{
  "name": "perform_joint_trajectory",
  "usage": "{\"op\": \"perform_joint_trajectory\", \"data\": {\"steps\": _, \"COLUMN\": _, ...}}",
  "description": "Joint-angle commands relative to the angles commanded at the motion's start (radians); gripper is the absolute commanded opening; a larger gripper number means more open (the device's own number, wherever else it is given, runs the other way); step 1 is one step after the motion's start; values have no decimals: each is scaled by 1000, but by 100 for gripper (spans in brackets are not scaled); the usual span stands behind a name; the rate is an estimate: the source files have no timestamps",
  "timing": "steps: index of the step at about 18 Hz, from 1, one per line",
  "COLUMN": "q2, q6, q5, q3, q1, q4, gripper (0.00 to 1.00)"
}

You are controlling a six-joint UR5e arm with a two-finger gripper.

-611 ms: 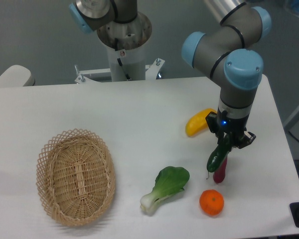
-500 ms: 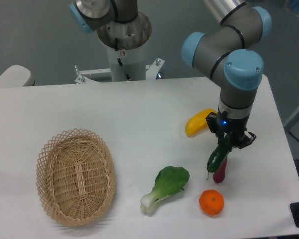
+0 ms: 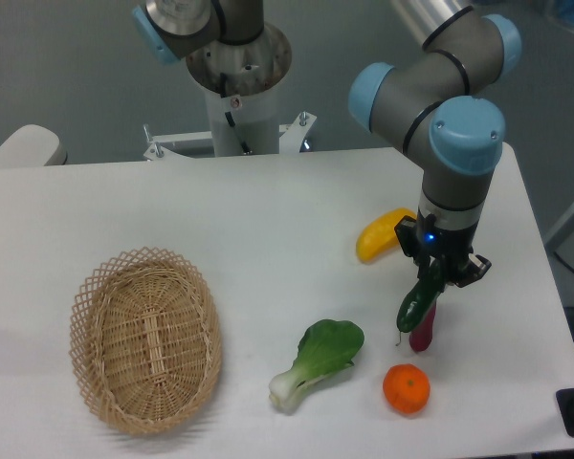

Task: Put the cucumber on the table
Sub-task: 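Carry the green cucumber toward the bok choy and lower it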

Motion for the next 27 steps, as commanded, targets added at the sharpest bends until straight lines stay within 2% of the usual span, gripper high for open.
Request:
{"op": "perform_joint_trajectory", "data": {"steps": 2, "q2": 5, "q6": 34, "q5": 0, "q3": -32, "q1": -3, "q4": 8, "gripper": 18}}
{"op": "perform_joint_trajectory", "data": {"steps": 6, "q2": 46, "q6": 57, "q5": -2, "q3": -158, "q1": -14, "q4": 28, "gripper": 18}}
{"op": "perform_joint_trajectory", "data": {"steps": 8, "q2": 89, "q6": 60, "q5": -2, "q3": -230, "q1": -41, "q4": 52, "gripper": 18}}
{"op": "perform_joint_trajectory", "data": {"steps": 10, "q2": 118, "q6": 46, "q5": 2, "q3": -299, "q1": -81, "q4": 93, "gripper": 18}}
{"op": "perform_joint_trajectory", "data": {"steps": 12, "q2": 149, "q6": 10, "q5": 2, "q3": -363, "q1": -103, "q4": 107, "gripper": 18}}
{"op": "perform_joint_trajectory", "data": {"steps": 14, "q2": 155, "q6": -81, "q5": 2, "q3": -397, "q1": -116, "q4": 117, "gripper": 18}}
{"op": "perform_joint_trajectory", "data": {"steps": 16, "q2": 144, "q6": -182, "q5": 0, "q3": -410, "q1": -147, "q4": 121, "gripper": 18}}
{"op": "perform_joint_trajectory", "data": {"steps": 19, "q2": 106, "q6": -270, "q5": 0, "q3": -393, "q1": -182, "q4": 134, "gripper": 18}}
{"op": "perform_joint_trajectory", "data": {"steps": 27, "q2": 66, "q6": -302, "q5": 0, "q3": -382, "q1": -202, "q4": 141, "gripper": 19}}
